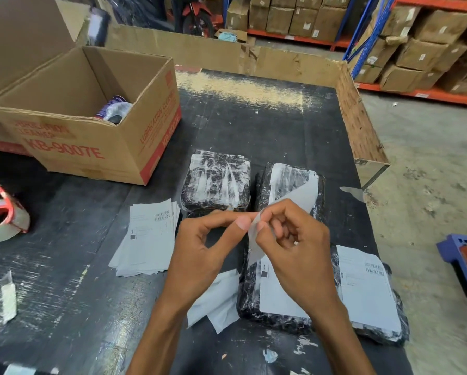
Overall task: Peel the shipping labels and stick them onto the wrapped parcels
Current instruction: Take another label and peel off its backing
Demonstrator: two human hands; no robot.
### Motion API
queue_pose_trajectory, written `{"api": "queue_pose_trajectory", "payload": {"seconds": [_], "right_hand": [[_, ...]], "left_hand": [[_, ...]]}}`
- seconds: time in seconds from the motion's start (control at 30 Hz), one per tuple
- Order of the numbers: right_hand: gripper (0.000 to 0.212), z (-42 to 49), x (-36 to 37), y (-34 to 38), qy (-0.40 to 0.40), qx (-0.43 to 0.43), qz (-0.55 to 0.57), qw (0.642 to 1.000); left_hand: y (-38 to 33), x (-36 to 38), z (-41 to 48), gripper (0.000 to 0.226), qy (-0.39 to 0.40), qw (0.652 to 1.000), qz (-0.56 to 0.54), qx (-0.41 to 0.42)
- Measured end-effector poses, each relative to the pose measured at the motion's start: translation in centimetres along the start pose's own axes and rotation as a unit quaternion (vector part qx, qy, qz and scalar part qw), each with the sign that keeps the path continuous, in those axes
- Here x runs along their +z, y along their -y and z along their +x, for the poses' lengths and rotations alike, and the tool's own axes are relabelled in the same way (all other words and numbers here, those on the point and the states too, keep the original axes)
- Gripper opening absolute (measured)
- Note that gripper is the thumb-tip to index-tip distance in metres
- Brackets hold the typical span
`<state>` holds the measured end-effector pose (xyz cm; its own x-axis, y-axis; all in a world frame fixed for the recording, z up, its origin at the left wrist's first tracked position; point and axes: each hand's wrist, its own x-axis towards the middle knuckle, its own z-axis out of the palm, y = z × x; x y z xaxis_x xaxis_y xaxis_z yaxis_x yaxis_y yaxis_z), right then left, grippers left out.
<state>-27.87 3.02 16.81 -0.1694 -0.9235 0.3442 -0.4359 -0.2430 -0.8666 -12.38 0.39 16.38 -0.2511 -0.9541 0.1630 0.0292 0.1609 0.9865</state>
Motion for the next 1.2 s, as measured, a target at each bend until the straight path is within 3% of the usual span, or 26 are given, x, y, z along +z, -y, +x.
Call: {"api": "queue_pose_trajectory", "payload": {"seconds": [0.33, 0.43, 0.53, 0.63, 0.73, 0.8, 0.87, 0.93, 1.0, 1.07, 1.13, 1.2], "right_hand": [[0.009, -0.4, 0.2, 0.1, -0.004, -0.041, -0.042, 0.998], [0.014, -0.4, 0.7, -0.6, 0.005, 0.02, 0.076, 0.997], [0.012, -0.3, 0.6, -1.2, 0.006, 0.119, 0.225, 0.967], [0.012, -0.2, -0.3, -2.0, 0.044, 0.213, 0.399, 0.891], [0.019, -0.3, -1.4, -3.5, 0.072, 0.29, 0.583, 0.755], [0.035, -0.6, -2.2, -4.8, 0.071, 0.319, 0.655, 0.681], [0.059, -0.8, -3.1, -5.6, 0.049, 0.345, 0.679, 0.646], [0.062, -1.1, -4.3, -6.2, 0.037, 0.357, 0.683, 0.636], [0.041, -1.6, -5.4, -6.6, 0.024, 0.356, 0.678, 0.643], [0.037, -1.8, -6.5, -6.8, 0.004, 0.345, 0.669, 0.658], [0.038, -1.8, -7.6, -6.6, -0.044, 0.327, 0.65, 0.684], [0.023, -1.9, -8.5, -5.6, -0.1, 0.29, 0.6, 0.739]], "left_hand": [[0.5, 0.6, 0.2, 0.015, -0.051, 0.996, -0.062, -0.032], [1.3, 0.6, 0.7, 0.016, -0.072, 0.985, -0.13, -0.083], [2.1, 0.1, 1.4, 0.022, -0.083, 0.957, -0.225, -0.164], [3.1, -0.6, 2.2, 0.015, -0.108, 0.929, -0.269, -0.23], [4.1, -1.3, 2.9, 0.012, -0.124, 0.898, -0.319, -0.277], [4.6, -1.9, 3.4, 0.012, -0.135, 0.877, -0.344, -0.308], [5.5, -2.9, 3.9, 0.015, -0.139, 0.868, -0.344, -0.331], [6.2, -4.0, 4.5, 0.017, -0.132, 0.871, -0.331, -0.339], [6.6, -4.8, 5.2, 0.018, -0.128, 0.872, -0.334, -0.335], [6.9, -5.6, 5.8, 0.022, -0.146, 0.878, -0.32, -0.326], [7.6, -6.6, 6.5, 0.033, -0.195, 0.891, -0.286, -0.295], [8.2, -8.0, 6.8, 0.034, -0.253, 0.898, -0.255, -0.255]]}}
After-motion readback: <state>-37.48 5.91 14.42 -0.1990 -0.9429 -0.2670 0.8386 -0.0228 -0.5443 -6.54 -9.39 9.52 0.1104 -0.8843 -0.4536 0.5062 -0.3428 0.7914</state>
